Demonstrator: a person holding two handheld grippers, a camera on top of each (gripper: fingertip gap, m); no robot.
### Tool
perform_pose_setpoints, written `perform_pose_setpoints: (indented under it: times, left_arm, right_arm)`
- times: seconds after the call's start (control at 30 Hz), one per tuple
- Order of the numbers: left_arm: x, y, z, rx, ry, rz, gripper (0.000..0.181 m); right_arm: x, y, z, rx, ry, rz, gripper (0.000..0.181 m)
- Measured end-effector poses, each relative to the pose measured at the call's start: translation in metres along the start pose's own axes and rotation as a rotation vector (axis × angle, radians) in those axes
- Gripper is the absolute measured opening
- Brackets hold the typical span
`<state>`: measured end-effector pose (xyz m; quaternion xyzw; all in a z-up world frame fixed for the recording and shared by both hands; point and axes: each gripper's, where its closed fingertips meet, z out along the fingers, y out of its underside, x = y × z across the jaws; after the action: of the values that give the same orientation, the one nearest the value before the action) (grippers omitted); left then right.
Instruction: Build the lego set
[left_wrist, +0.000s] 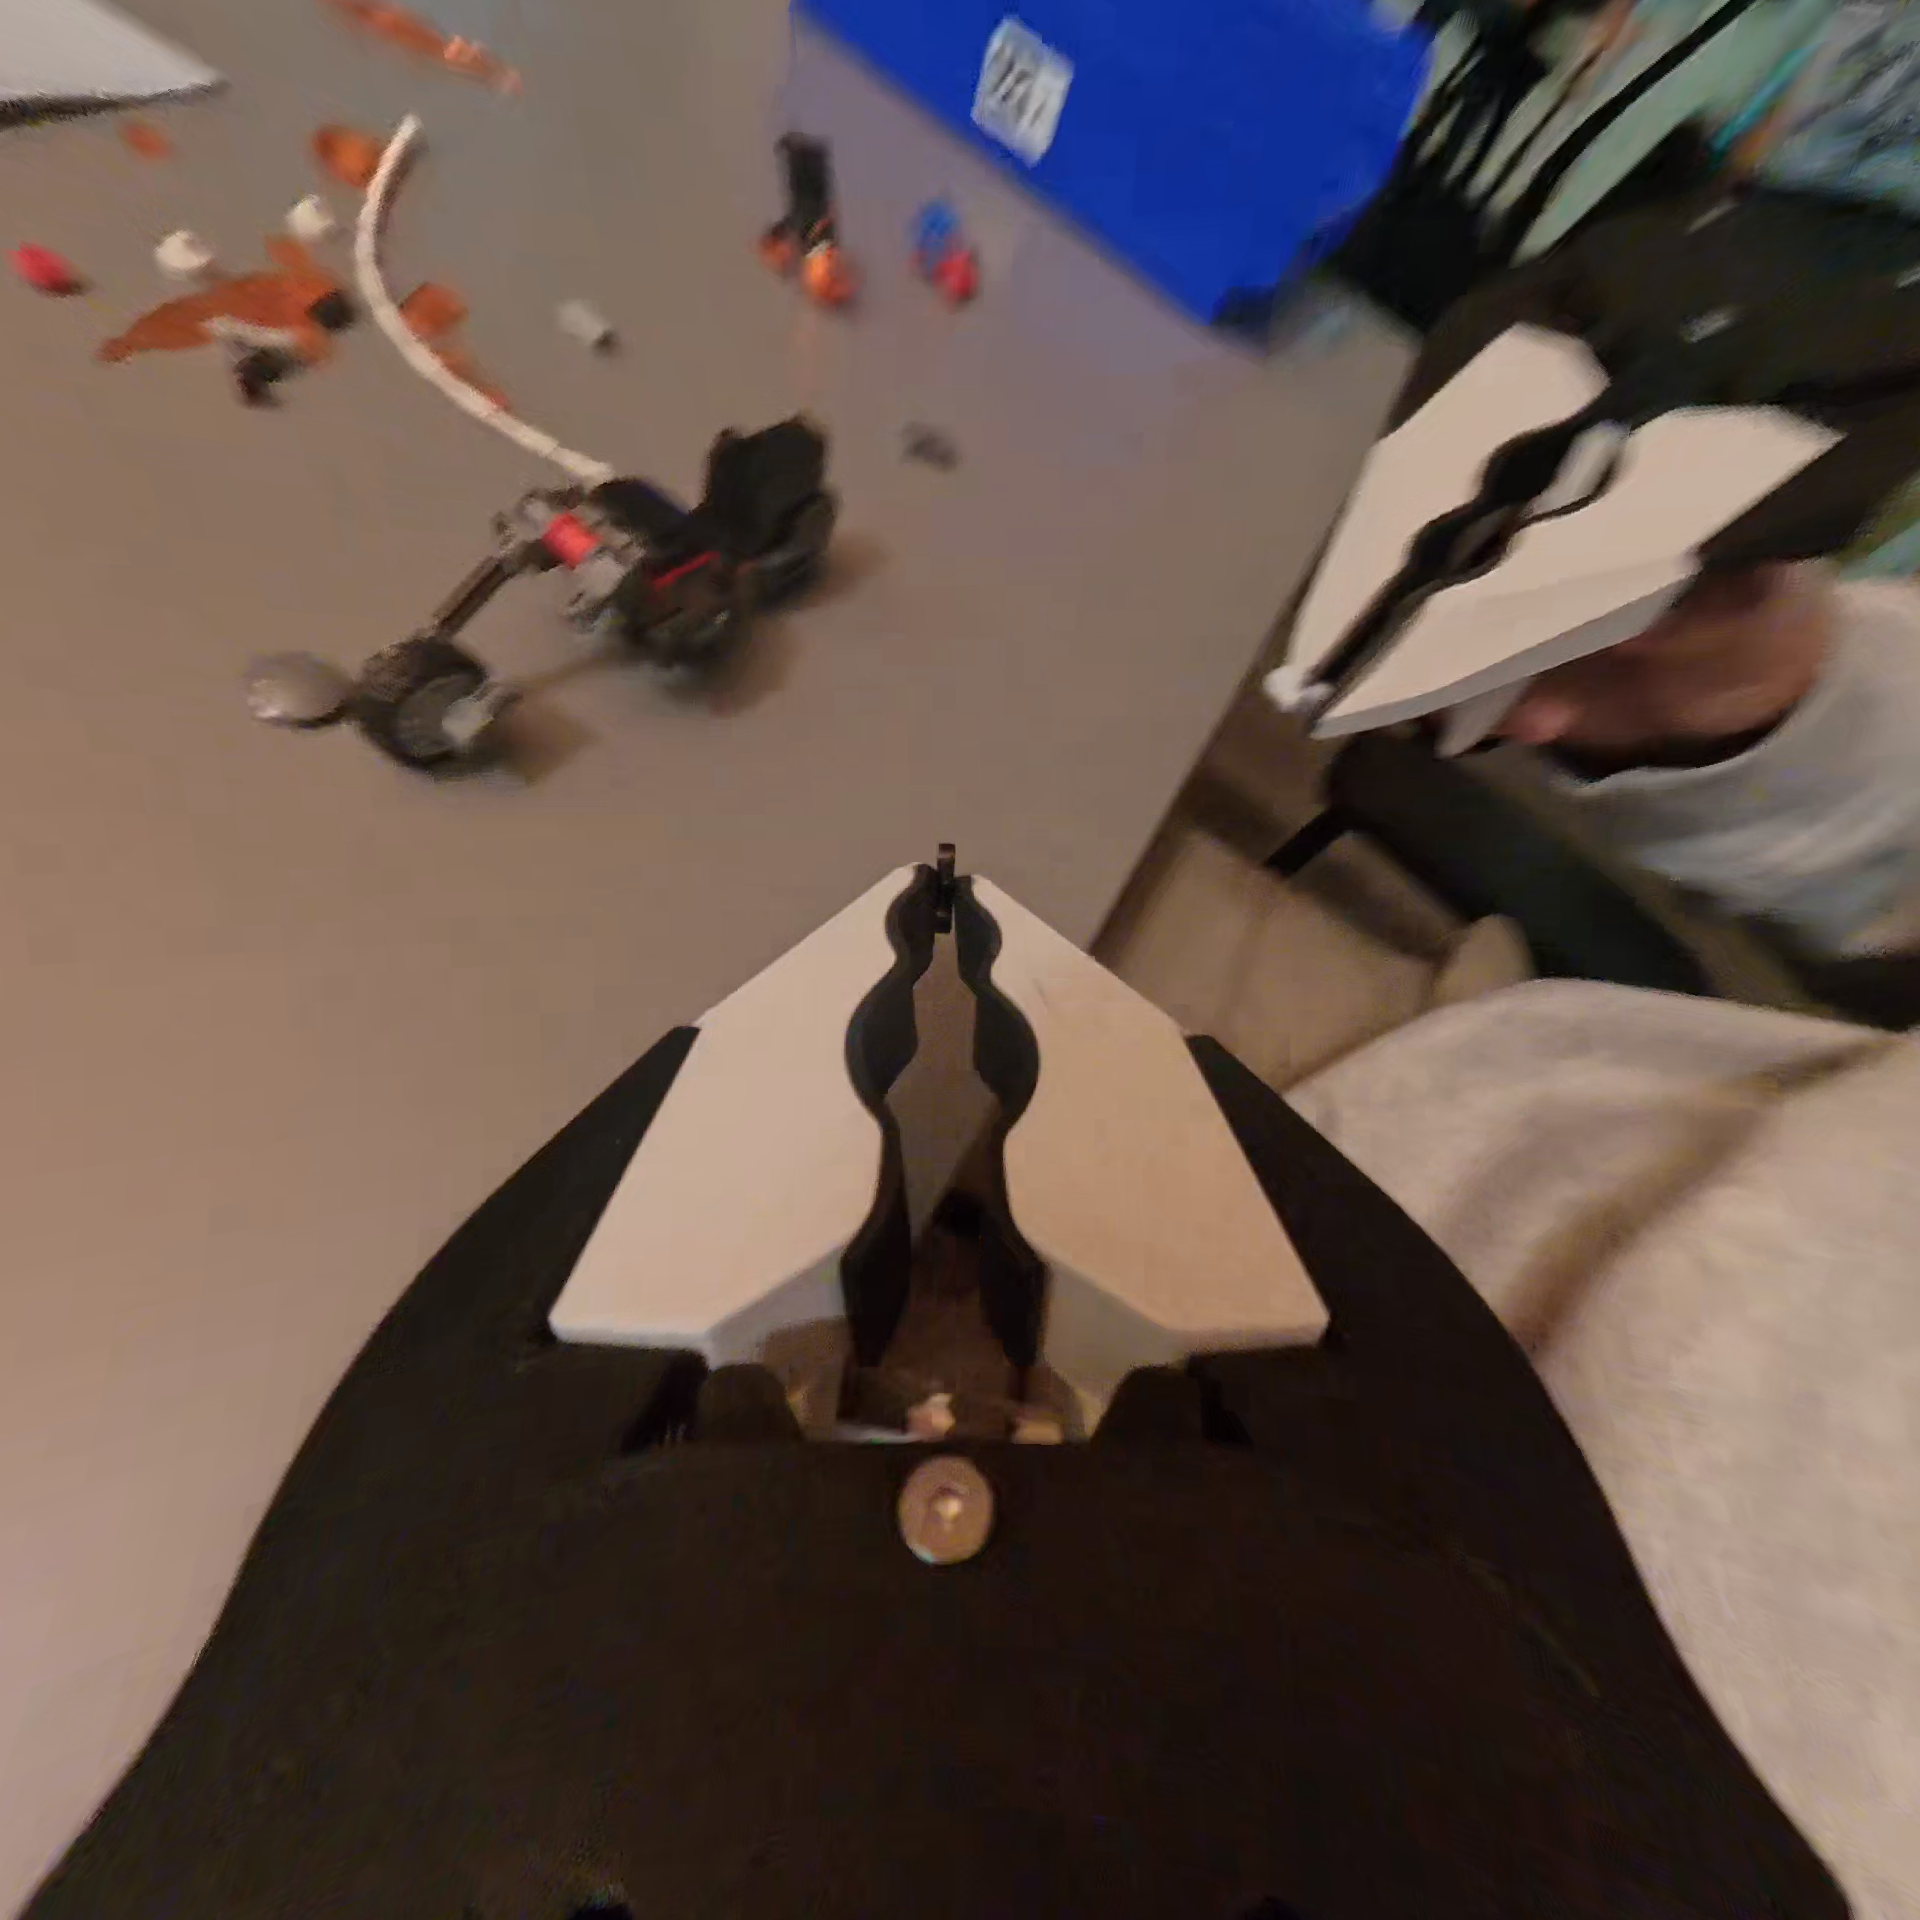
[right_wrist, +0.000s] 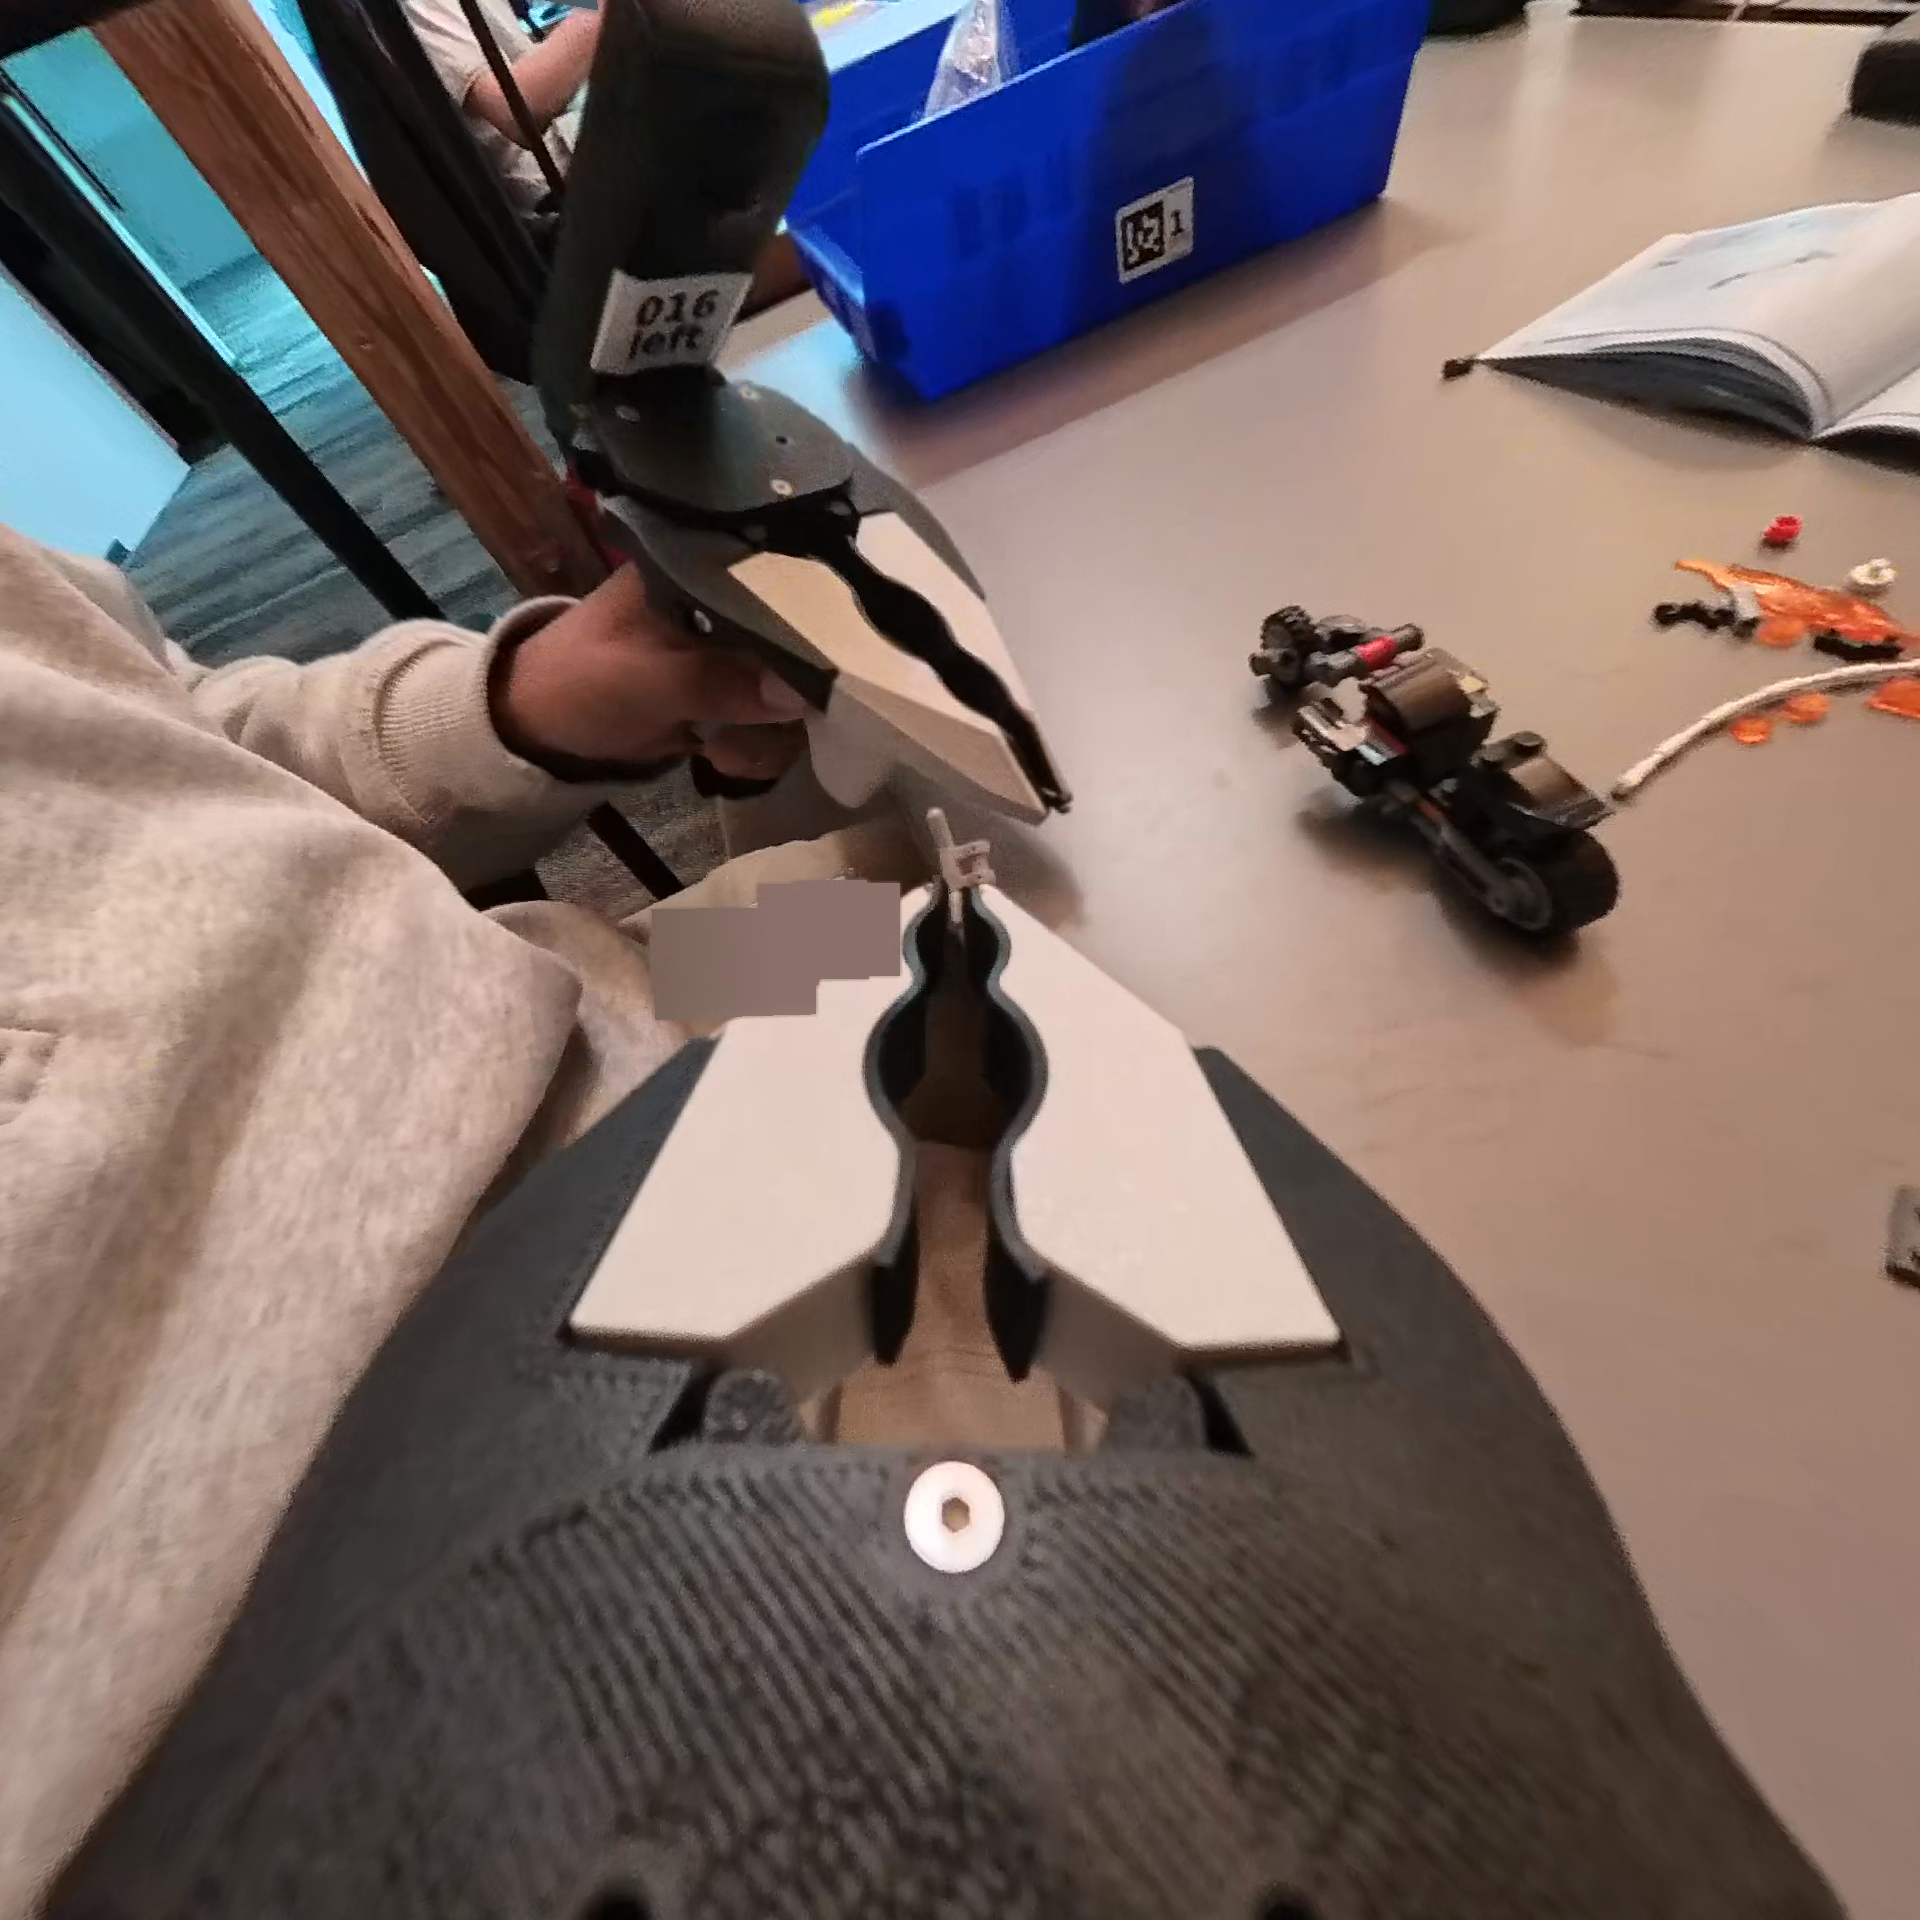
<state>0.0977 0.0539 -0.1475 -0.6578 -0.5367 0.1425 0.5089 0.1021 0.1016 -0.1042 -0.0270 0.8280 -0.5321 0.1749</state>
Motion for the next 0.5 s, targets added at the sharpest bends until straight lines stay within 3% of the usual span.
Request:
perform_pose_setpoints:
  times: [0.1, 0.27, 0.33, 0.43, 0.5]
  left_arm:
    - [-0.020, 0.008, 0.005, -0.107, -0.108, 0.039, 0.001]
    - [-0.029, 0.002, 0.011, -0.111, -0.138, 0.051, 0.009]
    - [-0.027, -0.007, 0.009, -0.051, -0.131, 0.055, 0.040]
    - [-0.013, -0.038, -0.007, 0.151, -0.084, 0.118, 0.041]
    - [0.014, -0.051, -0.020, 0.246, 0.087, 0.144, 0.032]
  right_arm:
    - [0.007, 0.004, 0.003, -0.008, 0.010, 0.016, 0.000]
    - [0.016, 0.012, 0.010, -0.021, 0.014, 0.050, 0.000]
    - [0.018, 0.012, 0.011, -0.015, 0.007, 0.066, 0.000]
    - [0.014, 0.005, 0.011, 0.017, -0.037, 0.098, 0.000]
    - [0.000, -0.007, 0.009, 0.064, -0.131, 0.125, 0.000]
